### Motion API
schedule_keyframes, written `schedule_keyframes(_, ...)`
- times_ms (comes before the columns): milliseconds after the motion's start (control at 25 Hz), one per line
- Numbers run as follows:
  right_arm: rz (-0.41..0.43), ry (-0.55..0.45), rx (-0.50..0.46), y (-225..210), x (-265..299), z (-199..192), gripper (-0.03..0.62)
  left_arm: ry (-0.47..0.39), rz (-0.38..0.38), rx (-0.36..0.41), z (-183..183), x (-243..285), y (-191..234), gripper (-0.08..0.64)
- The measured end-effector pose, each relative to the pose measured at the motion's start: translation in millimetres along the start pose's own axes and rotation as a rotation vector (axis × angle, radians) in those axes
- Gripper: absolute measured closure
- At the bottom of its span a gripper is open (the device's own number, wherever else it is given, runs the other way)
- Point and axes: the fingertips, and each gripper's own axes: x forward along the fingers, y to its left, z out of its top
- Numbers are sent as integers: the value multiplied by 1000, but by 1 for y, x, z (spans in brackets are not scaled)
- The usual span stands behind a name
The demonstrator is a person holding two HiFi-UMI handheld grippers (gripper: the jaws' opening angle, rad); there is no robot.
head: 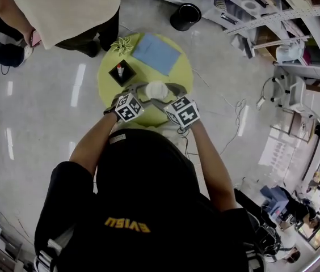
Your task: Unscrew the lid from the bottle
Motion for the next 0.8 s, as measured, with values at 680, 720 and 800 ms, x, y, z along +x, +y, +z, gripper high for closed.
schedule_keyframes(680,61,128,-238,5,-2,3,236,20,-37,11,-1,-4,0,229)
schedule_keyframes(720,43,104,-209,4,-4,5,233,21,-37,12,-2,-4,0,229)
schedule_keyframes(800,7,39,-128,2,-8,10,232,21,-38,12,-2,-6,0,229)
